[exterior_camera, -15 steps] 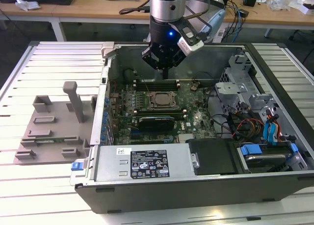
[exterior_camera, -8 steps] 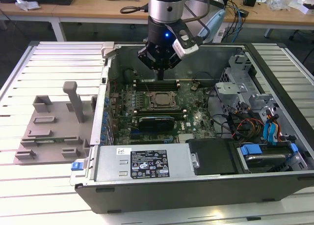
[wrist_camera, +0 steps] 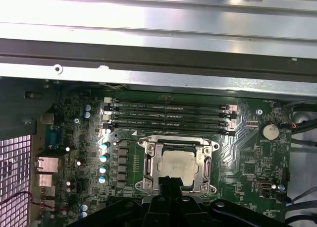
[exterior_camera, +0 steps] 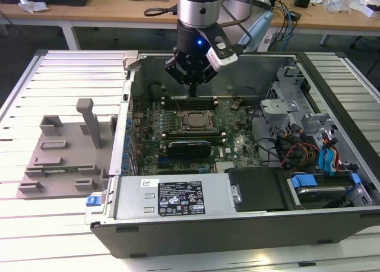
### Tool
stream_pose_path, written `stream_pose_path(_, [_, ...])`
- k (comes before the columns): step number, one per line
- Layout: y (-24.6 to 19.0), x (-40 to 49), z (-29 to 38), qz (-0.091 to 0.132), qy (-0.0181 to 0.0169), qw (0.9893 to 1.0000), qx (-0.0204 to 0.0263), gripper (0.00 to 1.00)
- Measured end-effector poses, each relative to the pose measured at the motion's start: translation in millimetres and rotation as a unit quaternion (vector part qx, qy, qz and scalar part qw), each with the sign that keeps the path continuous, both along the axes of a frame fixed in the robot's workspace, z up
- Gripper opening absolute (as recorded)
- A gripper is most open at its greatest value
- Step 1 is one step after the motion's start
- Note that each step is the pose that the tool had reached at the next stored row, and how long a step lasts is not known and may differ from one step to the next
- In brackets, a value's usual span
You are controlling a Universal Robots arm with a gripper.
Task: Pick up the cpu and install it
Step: 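Install the first cpu locking lever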
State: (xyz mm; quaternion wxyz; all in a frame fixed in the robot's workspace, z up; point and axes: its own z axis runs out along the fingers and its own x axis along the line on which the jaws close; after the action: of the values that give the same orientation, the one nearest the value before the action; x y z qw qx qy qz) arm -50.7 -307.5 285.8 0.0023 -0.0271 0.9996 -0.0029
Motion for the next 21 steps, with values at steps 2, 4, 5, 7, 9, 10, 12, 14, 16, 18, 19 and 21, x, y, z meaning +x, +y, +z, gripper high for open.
stream_pose_path(2, [0.0,-6.1,0.0,0.000,0.0001,1.0000,0.0000,0.11])
stream_pose_path(4, [0.0,-9.8,0.0,0.000,0.0000,1.0000,0.0000,0.11])
stream_pose_path(5, [0.0,-11.8,0.0,0.000,0.0000,1.0000,0.0000,0.11])
stream_pose_path(7, [0.0,-15.0,0.0,0.000,0.0001,1.0000,0.0000,0.11])
stream_pose_path(9, [0.0,-21.1,0.0,0.000,0.0000,1.0000,0.0000,0.11])
stream_pose_path(10, [0.0,-23.7,0.0,0.000,0.0000,1.0000,0.0000,0.11])
stream_pose_path(12, [0.0,-27.6,0.0,0.000,0.0001,1.0000,-0.0001,0.11])
stream_pose_path(14, [0.0,-33.6,0.0,0.000,0.0000,1.0000,0.0000,0.11])
stream_pose_path(16, [0.0,-37.4,0.0,0.000,0.0000,1.0000,0.0000,0.11])
stream_pose_path(18, [0.0,-41.2,0.0,0.000,0.0000,1.0000,0.0000,0.11])
stream_pose_path(19, [0.0,-43.5,0.0,0.000,0.0000,1.0000,0.0000,0.11])
stream_pose_path(21, [0.0,-46.0,0.0,0.000,0.0000,1.0000,0.0000,0.11])
